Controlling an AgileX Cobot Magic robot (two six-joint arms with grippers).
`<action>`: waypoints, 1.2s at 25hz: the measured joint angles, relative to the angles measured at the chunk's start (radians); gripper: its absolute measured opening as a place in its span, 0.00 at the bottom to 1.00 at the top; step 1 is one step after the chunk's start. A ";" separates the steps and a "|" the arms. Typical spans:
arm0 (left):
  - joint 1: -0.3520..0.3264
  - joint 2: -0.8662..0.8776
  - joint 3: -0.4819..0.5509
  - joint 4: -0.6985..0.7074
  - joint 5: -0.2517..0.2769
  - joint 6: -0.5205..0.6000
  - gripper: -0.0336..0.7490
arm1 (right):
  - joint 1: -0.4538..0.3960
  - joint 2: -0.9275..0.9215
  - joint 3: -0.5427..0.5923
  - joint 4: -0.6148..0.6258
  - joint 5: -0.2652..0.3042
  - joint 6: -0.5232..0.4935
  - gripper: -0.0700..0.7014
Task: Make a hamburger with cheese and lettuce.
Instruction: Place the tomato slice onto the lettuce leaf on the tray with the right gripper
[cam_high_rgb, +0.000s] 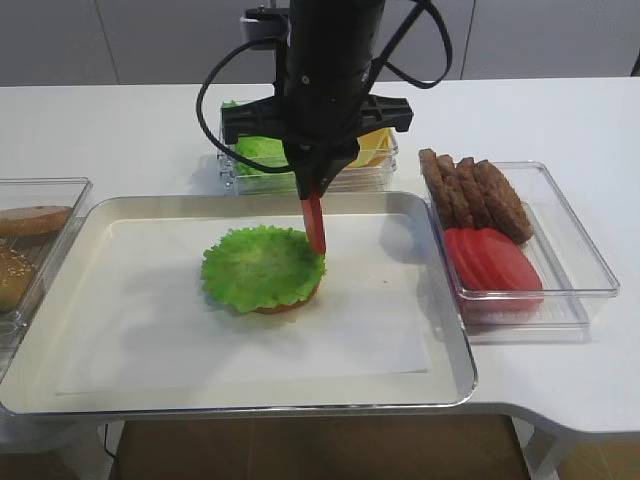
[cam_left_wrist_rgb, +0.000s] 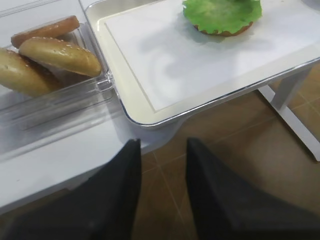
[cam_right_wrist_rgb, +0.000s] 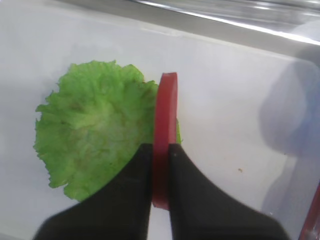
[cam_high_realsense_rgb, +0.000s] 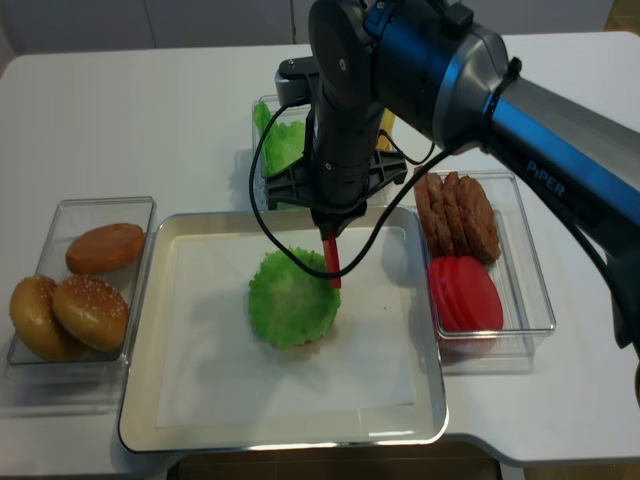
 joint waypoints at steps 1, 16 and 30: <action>0.000 0.000 0.000 0.000 0.000 0.000 0.34 | 0.000 0.000 0.000 0.000 0.000 0.000 0.19; 0.000 0.000 0.000 0.000 0.000 0.000 0.34 | 0.000 0.000 0.000 0.000 0.000 -0.012 0.19; 0.000 0.000 0.000 0.000 0.000 0.000 0.34 | 0.000 0.013 0.000 -0.001 0.000 -0.023 0.19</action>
